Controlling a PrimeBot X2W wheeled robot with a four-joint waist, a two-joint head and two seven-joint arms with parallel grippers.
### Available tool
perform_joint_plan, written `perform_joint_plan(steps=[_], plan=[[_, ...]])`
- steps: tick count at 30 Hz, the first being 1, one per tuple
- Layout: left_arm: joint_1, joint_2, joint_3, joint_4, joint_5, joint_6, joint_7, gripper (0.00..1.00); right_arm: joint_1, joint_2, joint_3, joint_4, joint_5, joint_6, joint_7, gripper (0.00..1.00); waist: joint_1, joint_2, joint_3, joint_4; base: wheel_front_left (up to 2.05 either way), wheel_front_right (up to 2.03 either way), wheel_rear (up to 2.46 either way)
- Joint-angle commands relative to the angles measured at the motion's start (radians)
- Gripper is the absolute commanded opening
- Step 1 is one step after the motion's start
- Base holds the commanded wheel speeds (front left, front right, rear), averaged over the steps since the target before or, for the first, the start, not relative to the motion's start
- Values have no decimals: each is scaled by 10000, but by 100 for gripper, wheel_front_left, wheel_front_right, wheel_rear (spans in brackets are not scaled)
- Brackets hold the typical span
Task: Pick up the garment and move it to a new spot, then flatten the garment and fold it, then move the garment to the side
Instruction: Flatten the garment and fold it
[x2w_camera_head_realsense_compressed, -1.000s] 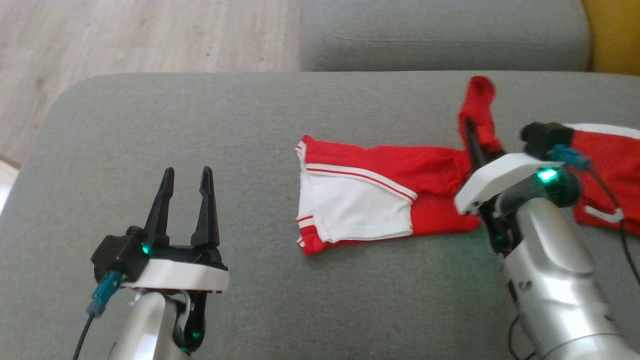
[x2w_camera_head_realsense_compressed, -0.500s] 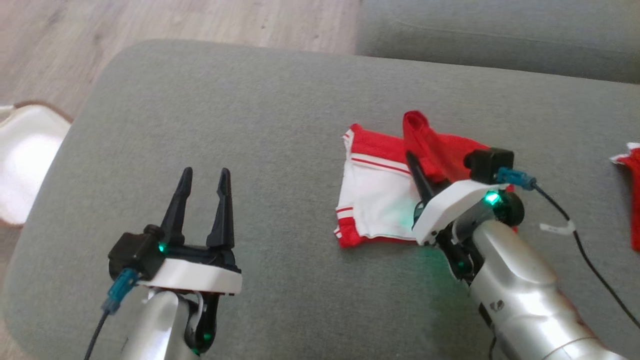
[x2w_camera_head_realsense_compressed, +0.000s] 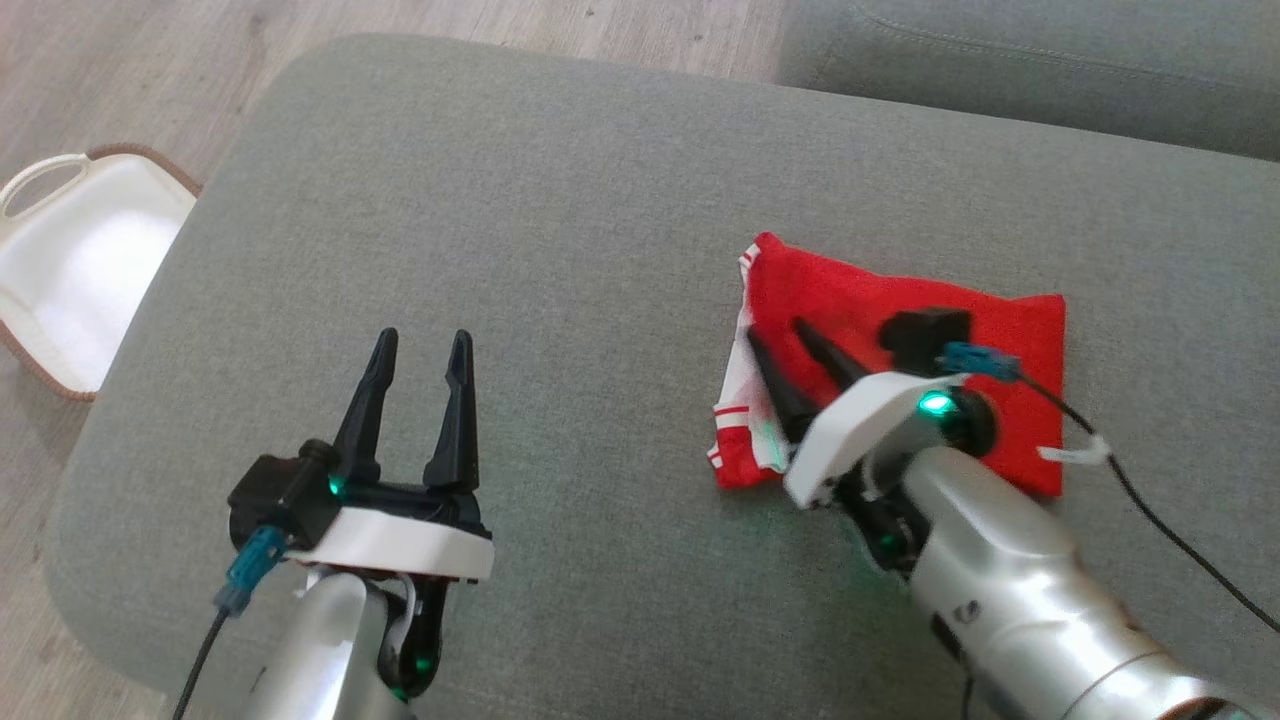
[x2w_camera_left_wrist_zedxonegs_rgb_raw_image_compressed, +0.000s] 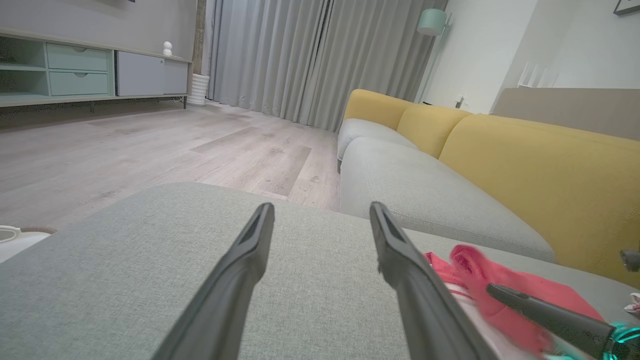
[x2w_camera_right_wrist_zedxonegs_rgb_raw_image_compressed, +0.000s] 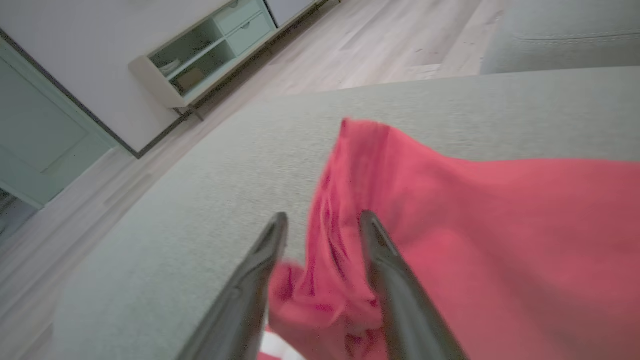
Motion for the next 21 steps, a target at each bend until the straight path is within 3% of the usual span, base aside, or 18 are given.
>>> perform_joint_plan(steps=[1,6,13,16,18,19,21], plan=[[-461,38,267,-267,-106,-57,-63,100,-194,164,339,-503,241,-7,-9,100,-1,-1,-5,-18,0,0,0],[-514,80,433,-216,-57,-57,-63,100,-314,164,1641,-1426,1162,-7,-95,100,-1,-1,-158,-355,0,0,0],[-412,120,877,-533,28,-23,-63,100,-1190,164,1410,-834,272,-7,-919,100,-1,-1,-408,-1196,0,0,0],[-304,122,1103,-685,121,0,-63,100,-1474,164,544,-415,-805,-7,-1029,100,-1,-1,-481,-1628,0,0,0],[-229,110,1287,-779,153,14,-63,100,-1511,140,-573,-492,-1910,-7,-1037,100,-1,-1,-507,-1913,0,0,0],[-169,94,1473,-852,193,18,-63,100,-1224,-64,-1679,-921,-3152,-7,-1039,100,-1,-1,-514,-2145,0,0,0],[-110,76,1635,-904,261,13,-63,100,-669,-234,-2776,-1557,-4324,-7,-1041,100,-1,-1,-532,-2339,0,0,0]])
